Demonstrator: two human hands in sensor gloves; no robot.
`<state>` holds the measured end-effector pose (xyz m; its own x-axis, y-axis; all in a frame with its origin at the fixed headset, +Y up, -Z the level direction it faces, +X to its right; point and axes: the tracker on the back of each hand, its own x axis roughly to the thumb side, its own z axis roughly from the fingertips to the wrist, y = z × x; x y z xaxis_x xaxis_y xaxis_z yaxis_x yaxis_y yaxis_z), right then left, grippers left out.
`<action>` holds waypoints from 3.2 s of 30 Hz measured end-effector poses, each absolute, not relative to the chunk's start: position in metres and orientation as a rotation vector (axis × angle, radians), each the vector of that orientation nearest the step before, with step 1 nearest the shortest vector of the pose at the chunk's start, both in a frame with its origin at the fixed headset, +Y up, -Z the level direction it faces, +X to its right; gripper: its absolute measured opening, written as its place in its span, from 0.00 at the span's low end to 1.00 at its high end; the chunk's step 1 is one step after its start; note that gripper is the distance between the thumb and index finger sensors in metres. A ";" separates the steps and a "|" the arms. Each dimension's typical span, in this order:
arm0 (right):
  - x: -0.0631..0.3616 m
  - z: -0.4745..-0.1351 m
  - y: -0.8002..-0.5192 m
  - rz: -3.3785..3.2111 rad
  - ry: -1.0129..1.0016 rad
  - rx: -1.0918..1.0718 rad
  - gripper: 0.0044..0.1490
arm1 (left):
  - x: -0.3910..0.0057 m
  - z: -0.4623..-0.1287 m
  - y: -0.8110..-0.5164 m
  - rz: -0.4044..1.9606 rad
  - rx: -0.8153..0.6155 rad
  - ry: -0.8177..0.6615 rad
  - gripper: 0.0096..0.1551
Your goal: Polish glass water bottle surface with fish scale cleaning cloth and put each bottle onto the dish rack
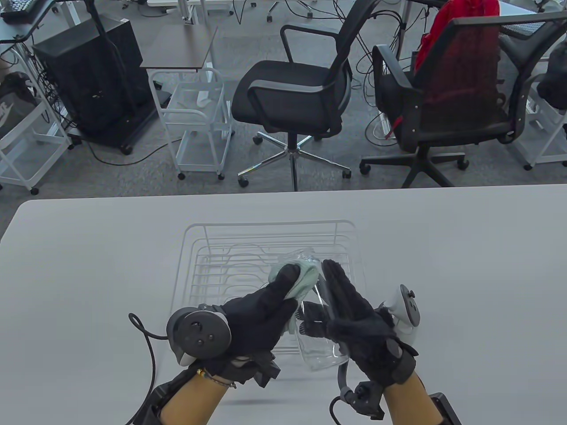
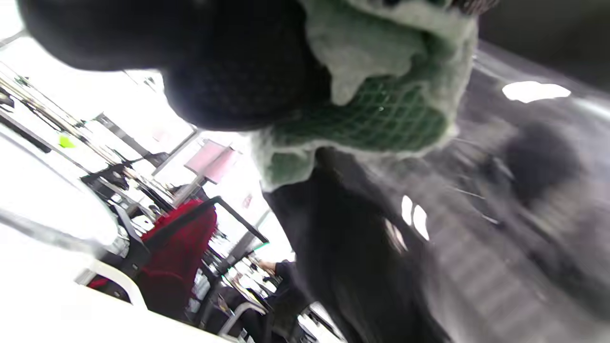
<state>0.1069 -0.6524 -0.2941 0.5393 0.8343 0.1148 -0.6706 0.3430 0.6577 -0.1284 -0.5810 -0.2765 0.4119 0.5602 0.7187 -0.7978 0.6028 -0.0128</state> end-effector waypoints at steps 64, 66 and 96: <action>0.132 -0.304 -0.636 2.519 -0.424 0.413 0.40 | -0.343 -0.291 -0.620 0.964 0.426 -0.249 0.29; 0.129 -0.305 -0.638 2.545 -0.405 0.433 0.39 | -0.345 -0.290 -0.619 0.983 0.442 -0.251 0.29; 0.244 -0.309 -0.677 2.491 -0.110 -0.153 0.44 | -0.345 -0.296 -0.636 0.602 0.331 -0.046 0.30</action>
